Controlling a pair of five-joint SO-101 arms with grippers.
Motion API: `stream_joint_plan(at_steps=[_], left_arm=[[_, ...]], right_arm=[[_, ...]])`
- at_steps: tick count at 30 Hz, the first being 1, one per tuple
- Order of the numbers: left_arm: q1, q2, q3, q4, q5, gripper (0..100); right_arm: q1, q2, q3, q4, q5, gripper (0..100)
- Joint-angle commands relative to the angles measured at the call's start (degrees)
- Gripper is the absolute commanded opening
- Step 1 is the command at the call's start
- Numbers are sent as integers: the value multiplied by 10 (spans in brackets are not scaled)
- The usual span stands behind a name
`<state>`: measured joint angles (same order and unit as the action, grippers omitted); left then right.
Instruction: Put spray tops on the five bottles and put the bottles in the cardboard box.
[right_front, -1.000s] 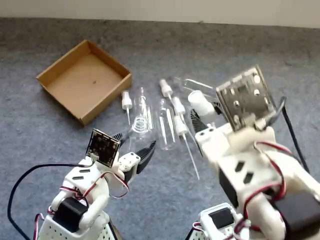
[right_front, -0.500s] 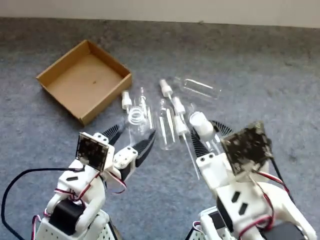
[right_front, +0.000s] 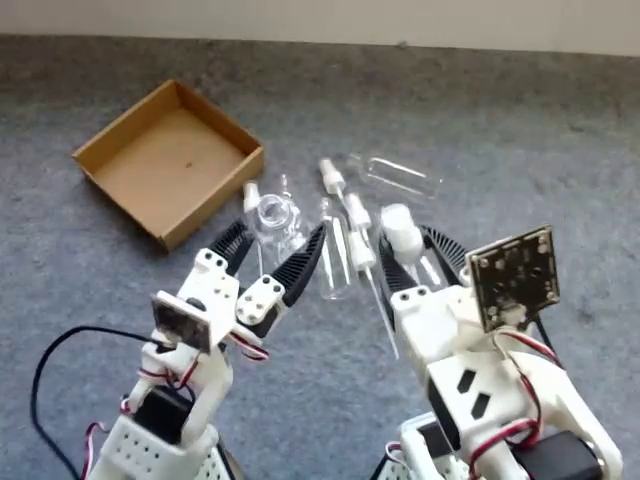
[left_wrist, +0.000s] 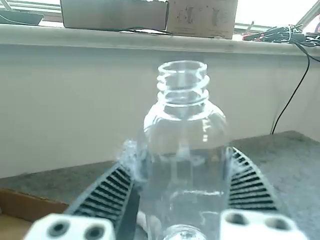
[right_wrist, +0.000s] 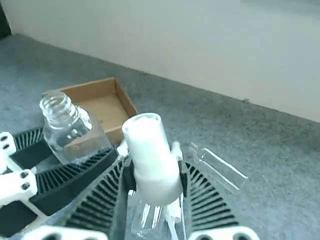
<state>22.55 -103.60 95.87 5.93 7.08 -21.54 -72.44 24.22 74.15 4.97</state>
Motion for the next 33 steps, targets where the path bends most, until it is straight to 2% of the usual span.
stream_joint_plan(at_steps=[1,4,8,18,24,33], left_arm=[[55,-9,13,-7,-2,67],[108,-9,13,18,-2,67],[145,-9,13,73,-3,67],[228,-9,13,175,-3,68],[264,-9,13,218,-3,67],[261,-9,13,222,-3,67]], right_arm=[[0,0,-2,-64,-18,30],[0,-1,-2,-116,-70,30],[0,-4,-4,-176,-83,30],[-2,-4,-106,-183,-87,30],[-2,-4,-129,-150,-156,30],[-3,-4,-168,-43,-155,30]])
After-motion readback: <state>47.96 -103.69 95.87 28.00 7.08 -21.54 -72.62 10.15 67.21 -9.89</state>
